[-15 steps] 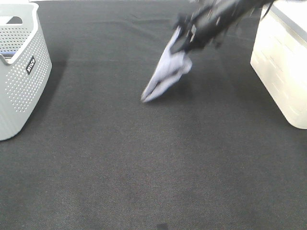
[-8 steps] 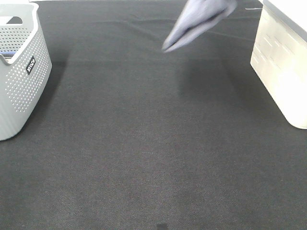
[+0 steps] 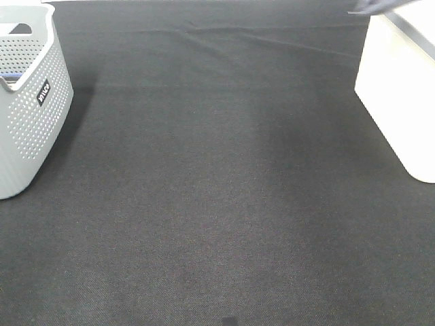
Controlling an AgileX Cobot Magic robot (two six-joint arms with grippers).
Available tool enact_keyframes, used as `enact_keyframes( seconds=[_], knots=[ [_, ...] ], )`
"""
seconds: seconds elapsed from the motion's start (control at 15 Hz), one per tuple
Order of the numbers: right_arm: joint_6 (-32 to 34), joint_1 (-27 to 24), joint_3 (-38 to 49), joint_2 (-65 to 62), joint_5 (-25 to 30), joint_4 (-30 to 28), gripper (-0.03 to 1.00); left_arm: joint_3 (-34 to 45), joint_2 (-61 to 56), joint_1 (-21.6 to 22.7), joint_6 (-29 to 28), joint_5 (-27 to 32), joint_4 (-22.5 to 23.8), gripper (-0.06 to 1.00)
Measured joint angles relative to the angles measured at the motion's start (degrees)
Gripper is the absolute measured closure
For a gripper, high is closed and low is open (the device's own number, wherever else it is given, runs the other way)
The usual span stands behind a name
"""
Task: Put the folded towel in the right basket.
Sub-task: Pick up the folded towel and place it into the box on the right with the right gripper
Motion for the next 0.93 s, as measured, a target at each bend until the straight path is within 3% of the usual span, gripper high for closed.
enact_keyframes(
  seconds=[0.27,0.47,0.6,0.73,0.8,0.93],
  knots=[
    [2.64,-6.42,0.0,3.04,0.8,-0.23,0.91,0.0,0.0,0.0,0.0,0.0,0.0,-0.03],
    [4.13,-6.47,0.0,7.45,1.26,-0.69,0.91,0.0,0.0,0.0,0.0,0.0,0.0,-0.03],
    [4.24,-6.47,0.0,10.83,1.2,-1.55,0.84,0.0,0.0,0.0,0.0,0.0,0.0,-0.03],
    [5.61,-6.47,0.0,14.78,1.2,-3.09,0.65,0.0,0.0,0.0,0.0,0.0,0.0,-0.03],
    [6.3,-6.47,0.06,15.58,1.2,-3.84,0.4,0.0,0.0,0.0,0.0,0.0,0.0,-0.03],
    [7.16,-6.47,0.11,15.41,1.26,-4.53,0.22,0.0,0.0,0.0,0.0,0.0,0.0,-0.03]
  ],
)
